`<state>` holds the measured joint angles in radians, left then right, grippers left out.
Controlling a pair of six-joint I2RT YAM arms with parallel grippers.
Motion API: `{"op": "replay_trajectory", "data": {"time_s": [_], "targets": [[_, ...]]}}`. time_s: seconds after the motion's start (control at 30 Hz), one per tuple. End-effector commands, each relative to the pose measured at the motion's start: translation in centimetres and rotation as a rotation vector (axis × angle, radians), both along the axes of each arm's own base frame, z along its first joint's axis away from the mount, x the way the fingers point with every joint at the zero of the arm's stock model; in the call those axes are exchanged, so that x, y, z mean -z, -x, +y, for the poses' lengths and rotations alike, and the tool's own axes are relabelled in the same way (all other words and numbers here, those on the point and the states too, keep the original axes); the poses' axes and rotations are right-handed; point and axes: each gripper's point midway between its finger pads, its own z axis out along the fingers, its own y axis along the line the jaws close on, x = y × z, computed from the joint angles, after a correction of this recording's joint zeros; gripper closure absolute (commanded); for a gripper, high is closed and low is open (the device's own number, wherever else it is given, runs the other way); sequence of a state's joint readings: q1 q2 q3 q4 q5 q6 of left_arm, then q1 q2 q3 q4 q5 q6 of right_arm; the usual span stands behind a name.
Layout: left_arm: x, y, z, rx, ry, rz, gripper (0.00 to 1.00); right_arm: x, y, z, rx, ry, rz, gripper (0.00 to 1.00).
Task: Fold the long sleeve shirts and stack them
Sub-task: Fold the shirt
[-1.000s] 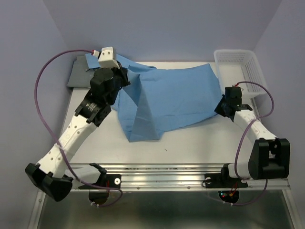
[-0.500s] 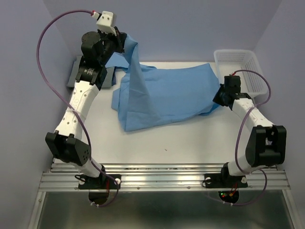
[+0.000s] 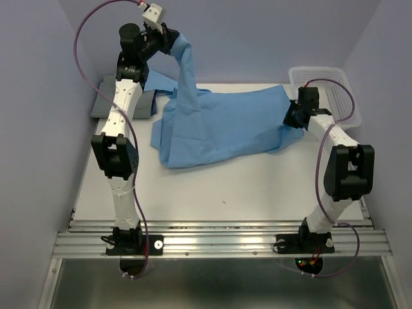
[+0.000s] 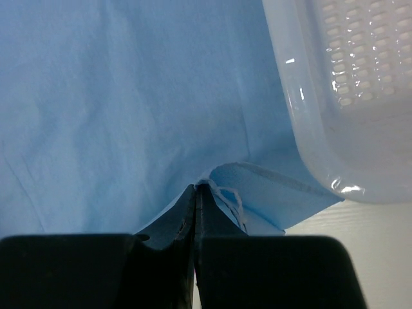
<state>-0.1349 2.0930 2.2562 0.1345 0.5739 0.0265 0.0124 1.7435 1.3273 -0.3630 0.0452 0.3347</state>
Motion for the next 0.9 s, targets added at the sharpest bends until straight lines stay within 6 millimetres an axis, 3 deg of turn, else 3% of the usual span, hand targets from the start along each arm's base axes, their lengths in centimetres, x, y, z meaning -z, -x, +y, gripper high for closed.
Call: {"op": "replay_trajectory", "data": {"time_s": [0.0,0.17,0.23,0.27,0.47,0.87], "targets": [[-7.1,1.5,0.2,0.033,0.005,-0.239,1.00,-1.6,-2.7,-1.2,0.009,0.055,-0.058,0.99],[-8.3,0.6,0.3,0.025,0.039,-0.347,1.00,-1.1,-3.9,-1.2,0.014,0.052,-0.059,0.99],[-7.3,-0.4,0.1,0.030,0.048,-0.352,1.00,-1.0,-4.3,-1.5,0.031,0.059,-0.060,0.99],[-8.1,-0.4,0.2,0.030,0.056,-0.382,1.00,-1.0,-4.4,-1.8,0.044,0.071,-0.063,0.99],[-7.1,-2.1,0.9,0.012,0.116,-0.398,1.00,0.0,-5.2,-1.7,0.046,0.065,-0.055,0.99],[-2.3,-5.7,1.8,-0.055,0.145,-0.374,1.00,1.6,-8.0,-0.8,0.042,0.093,-0.082,0.99]]}}
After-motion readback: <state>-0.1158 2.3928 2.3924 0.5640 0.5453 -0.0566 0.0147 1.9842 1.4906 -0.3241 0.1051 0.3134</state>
